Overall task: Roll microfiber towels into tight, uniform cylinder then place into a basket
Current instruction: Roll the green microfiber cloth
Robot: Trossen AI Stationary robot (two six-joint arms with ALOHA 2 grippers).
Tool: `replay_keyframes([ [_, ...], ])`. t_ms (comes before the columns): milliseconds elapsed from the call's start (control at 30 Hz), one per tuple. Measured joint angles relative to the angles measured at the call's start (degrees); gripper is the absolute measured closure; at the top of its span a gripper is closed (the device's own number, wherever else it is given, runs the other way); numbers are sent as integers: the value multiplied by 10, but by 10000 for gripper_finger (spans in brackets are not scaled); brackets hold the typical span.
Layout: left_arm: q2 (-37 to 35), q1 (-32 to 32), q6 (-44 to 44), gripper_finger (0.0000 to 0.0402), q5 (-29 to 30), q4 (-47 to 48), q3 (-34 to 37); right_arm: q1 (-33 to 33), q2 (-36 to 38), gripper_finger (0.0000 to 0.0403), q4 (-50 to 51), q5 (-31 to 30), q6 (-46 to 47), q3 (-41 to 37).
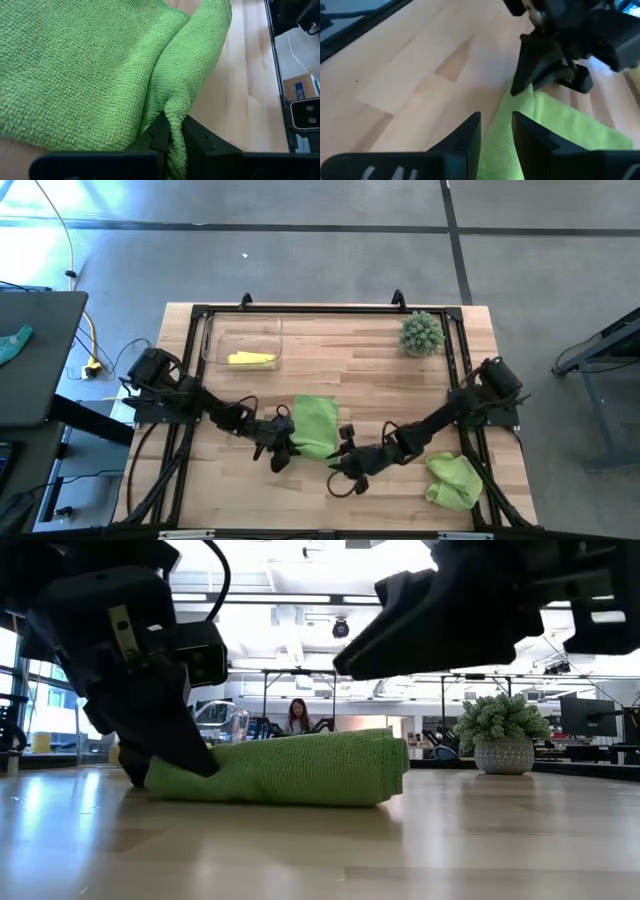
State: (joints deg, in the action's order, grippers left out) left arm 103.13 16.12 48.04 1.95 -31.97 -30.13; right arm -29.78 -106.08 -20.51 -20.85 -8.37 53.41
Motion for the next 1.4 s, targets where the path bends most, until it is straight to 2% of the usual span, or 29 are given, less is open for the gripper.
replay_keyframes([
  [167, 0, 0, 5, 384, 0, -1, 0, 4, -23, 293, -8, 29, 58, 0],
  [267, 0, 0, 6, 384, 0, -1, 0, 12, -40, 277, -5, 63, 96, 1],
  [333, 0, 0, 9, 384, 1, -2, 0, 16, -48, 261, -3, 63, 96, 1],
  [500, 0, 0, 13, 384, 2, -3, 0, 25, -49, 223, 4, 8, 81, 1],
  [600, 0, 0, 13, 384, 2, -5, 0, 33, -51, 214, 15, 16, 84, 1],
  [867, -7, 0, 17, 384, 7, -6, 0, 34, -68, 213, 21, 28, 99, 1],
  [1067, -10, -2, 17, 384, 7, -1, 1, 6, -36, 213, 21, 31, 128, 2],
  [1233, -10, -4, 17, 384, 9, -1, 1, -7, -35, 213, 14, -36, 119, 2],
  [1400, -10, -4, 16, 384, 11, -2, 1, 12, -70, 213, 14, -55, 130, 2],
])
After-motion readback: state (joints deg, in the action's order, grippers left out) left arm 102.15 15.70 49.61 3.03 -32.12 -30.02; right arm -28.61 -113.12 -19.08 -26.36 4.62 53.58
